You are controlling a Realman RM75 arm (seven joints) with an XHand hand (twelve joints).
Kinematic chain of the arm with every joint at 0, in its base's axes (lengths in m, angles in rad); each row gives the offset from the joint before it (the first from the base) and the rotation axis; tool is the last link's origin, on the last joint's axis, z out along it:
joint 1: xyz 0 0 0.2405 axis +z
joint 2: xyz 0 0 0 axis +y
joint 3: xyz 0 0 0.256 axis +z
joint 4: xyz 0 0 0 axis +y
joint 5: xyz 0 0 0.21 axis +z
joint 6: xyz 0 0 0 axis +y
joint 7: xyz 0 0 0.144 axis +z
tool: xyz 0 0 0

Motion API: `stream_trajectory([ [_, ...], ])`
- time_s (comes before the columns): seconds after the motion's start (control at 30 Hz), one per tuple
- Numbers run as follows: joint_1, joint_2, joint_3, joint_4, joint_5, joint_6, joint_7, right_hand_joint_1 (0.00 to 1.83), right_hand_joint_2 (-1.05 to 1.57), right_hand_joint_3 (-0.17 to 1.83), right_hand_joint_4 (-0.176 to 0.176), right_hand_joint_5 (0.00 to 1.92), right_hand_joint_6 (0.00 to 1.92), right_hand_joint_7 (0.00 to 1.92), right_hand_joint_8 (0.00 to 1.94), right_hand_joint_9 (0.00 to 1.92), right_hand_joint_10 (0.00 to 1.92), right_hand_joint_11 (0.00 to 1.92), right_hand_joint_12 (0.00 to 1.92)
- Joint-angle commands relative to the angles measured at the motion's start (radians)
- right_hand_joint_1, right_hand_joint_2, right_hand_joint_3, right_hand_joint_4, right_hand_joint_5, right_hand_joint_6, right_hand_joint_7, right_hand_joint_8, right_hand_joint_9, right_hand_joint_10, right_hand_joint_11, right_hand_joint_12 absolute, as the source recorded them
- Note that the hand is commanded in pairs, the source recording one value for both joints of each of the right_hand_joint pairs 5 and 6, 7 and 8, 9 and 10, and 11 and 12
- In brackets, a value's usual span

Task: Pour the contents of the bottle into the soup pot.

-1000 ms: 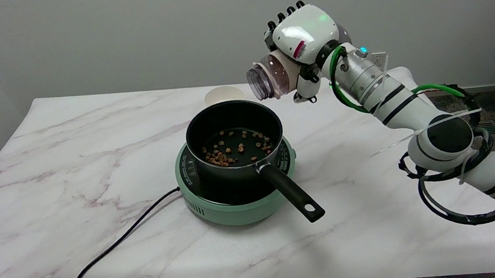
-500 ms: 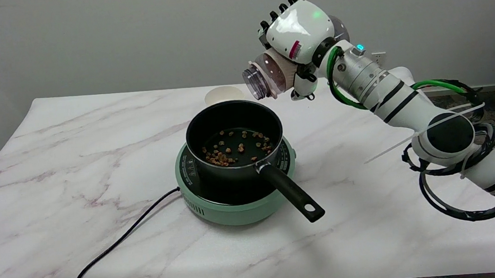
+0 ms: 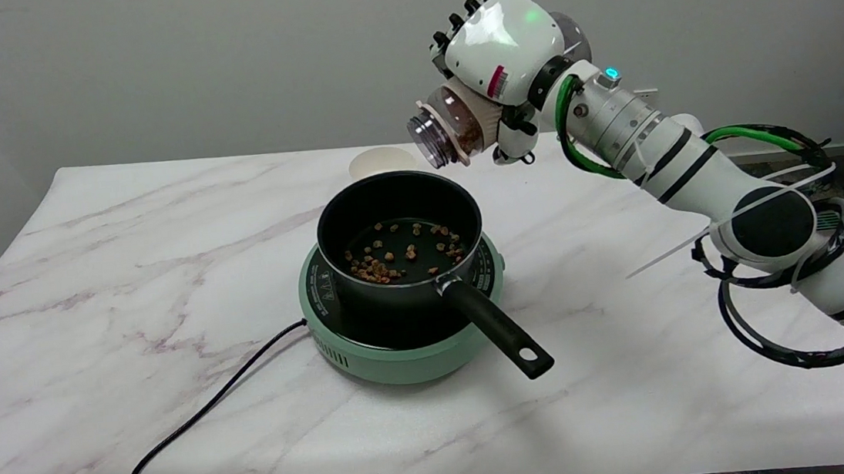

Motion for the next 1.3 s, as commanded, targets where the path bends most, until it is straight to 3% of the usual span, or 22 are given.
stream_trajectory([
  [0.03, 0.002, 0.008, 0.004, 0.003, -0.11, 0.039, 0.076, 1.3, 0.87, 0.55, 0.0, 1.59, 1.59, 1.41, 1.41, 1.23, 1.23, 1.08, 1.08],
  [0.83, 0.075, 0.061, -0.009, 0.01, -0.259, 0.131, 0.172, 1.28, 0.9, 0.54, 0.0, 1.52, 1.52, 1.41, 1.41, 1.24, 1.24, 1.07, 1.07],
  [1.3, 0.141, 0.098, -0.035, 0.013, -0.261, 0.138, 0.187, 1.26, 0.95, 0.54, 0.0, 1.54, 1.54, 1.43, 1.43, 1.25, 1.25, 1.07, 1.07],
])
